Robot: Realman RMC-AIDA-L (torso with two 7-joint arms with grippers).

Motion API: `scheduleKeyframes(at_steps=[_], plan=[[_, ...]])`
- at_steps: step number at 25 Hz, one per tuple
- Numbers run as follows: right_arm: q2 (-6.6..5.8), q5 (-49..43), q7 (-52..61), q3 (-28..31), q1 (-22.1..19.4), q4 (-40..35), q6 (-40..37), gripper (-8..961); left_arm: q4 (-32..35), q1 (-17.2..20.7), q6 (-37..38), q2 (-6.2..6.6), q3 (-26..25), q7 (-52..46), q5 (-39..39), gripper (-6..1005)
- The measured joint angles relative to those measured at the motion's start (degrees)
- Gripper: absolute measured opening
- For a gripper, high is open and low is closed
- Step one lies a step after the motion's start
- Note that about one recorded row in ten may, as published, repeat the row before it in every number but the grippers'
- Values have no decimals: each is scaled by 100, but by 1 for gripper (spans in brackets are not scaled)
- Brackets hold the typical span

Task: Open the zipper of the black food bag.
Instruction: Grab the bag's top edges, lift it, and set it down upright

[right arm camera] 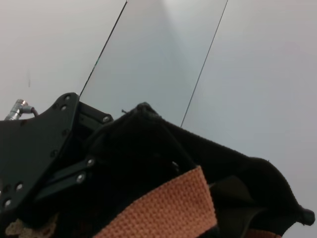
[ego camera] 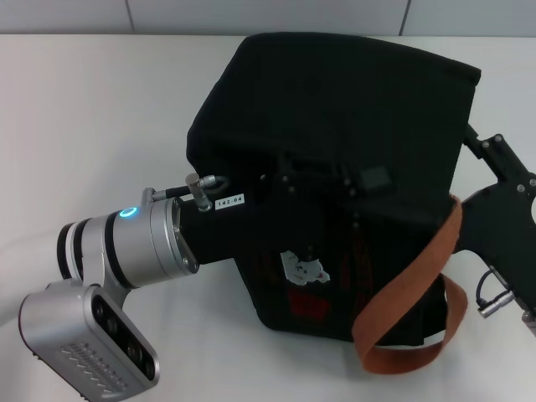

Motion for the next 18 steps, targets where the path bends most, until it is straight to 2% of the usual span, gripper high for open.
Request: scheduleKeyframes(at_steps=[3,8,13,18], plan=[[0,1,-15,0,22,17,27,771,1,0,1,0,0,0,0,94],[0,1,-22,0,19,40,28,602,1,0,1,0,4,0,1,94],[0,7,-27,17,-76,40,23,345,1,12,2,0,8,0,2,94],[0,3,-438,41,-186,133,-9,415,1,19,1,0,8,0,0,94]])
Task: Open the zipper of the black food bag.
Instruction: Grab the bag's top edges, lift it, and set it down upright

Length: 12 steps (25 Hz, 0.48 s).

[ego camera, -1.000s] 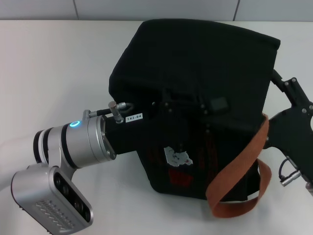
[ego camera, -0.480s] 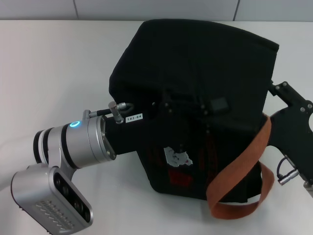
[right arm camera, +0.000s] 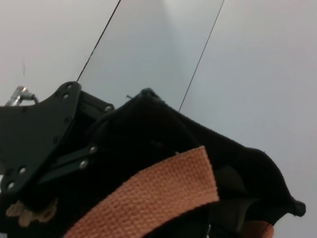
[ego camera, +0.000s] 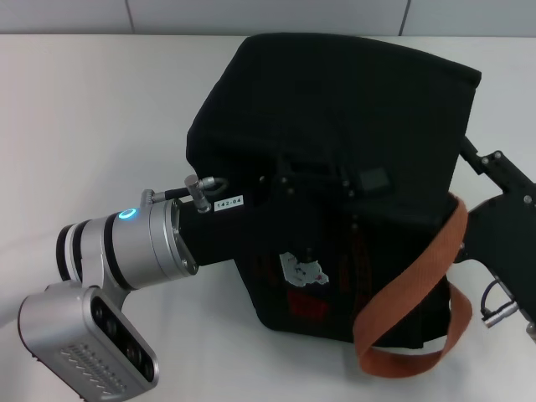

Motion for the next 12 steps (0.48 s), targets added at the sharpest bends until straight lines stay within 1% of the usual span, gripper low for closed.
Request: scheduleKeyframes(at_steps=[5,9,12], plan=[[0,-27,-474,-8,-24,144,-8,518,0,10,-6,0,0,0,-2,94],[0,-36,-571,-22,-33,170,-23,600,0,17,-7,1,4,0,-3,94],[0,-43,-720,-35,-58,201,-86,602,0,20,-7,0,8,0,-4,93]])
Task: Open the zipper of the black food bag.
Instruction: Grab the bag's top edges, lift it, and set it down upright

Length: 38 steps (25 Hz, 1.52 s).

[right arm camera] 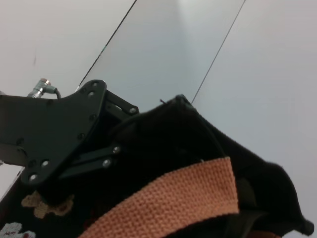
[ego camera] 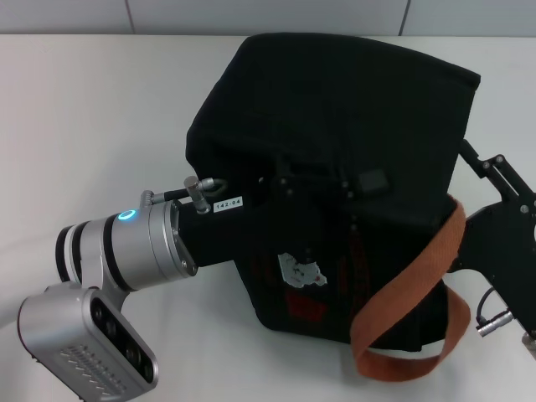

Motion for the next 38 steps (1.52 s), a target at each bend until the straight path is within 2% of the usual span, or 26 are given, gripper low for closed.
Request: scheduleKeyframes(at_steps=[12,26,38], plan=[[0,-160,-536,-18,-37,90,-180,603,1,6,-3,0,-5,0,2,92],[0,-206,-624,72,70,134,103,593,0,6,0,0,-17,0,0,93],[0,-216,-637,146,98,117,126,380,-10,14,13,0,-9,0,3,92]])
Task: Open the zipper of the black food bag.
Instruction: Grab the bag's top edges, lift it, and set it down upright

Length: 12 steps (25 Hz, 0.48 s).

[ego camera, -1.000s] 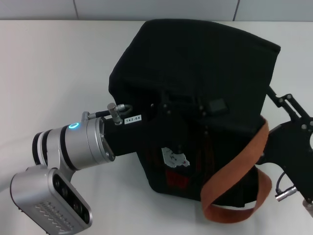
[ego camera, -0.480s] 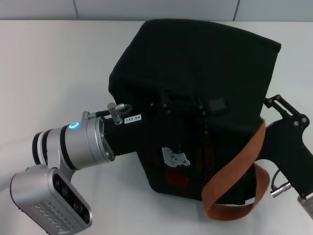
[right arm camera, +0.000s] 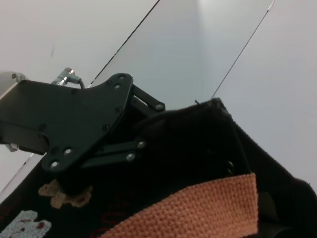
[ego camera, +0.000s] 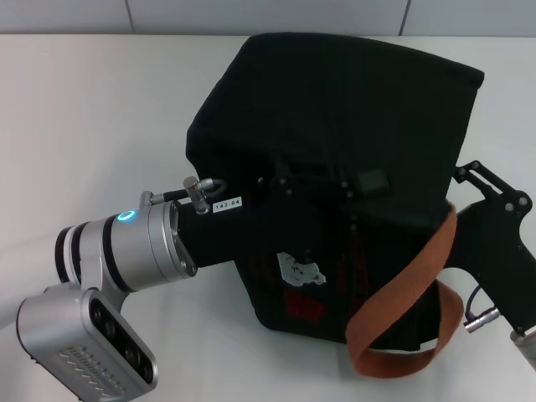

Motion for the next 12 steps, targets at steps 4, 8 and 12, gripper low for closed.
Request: scheduleKeyframes(at_steps=[4,8,12], plan=[[0,9,-1,6,24,5,19,364,1,0,3,0,11,0,-1,92],[0,12,-1,12,59,6,62,349,1,0,13,0,17,0,-1,93],[0,10,-1,16,86,15,89,333,1,0,20,0,19,0,-1,93]])
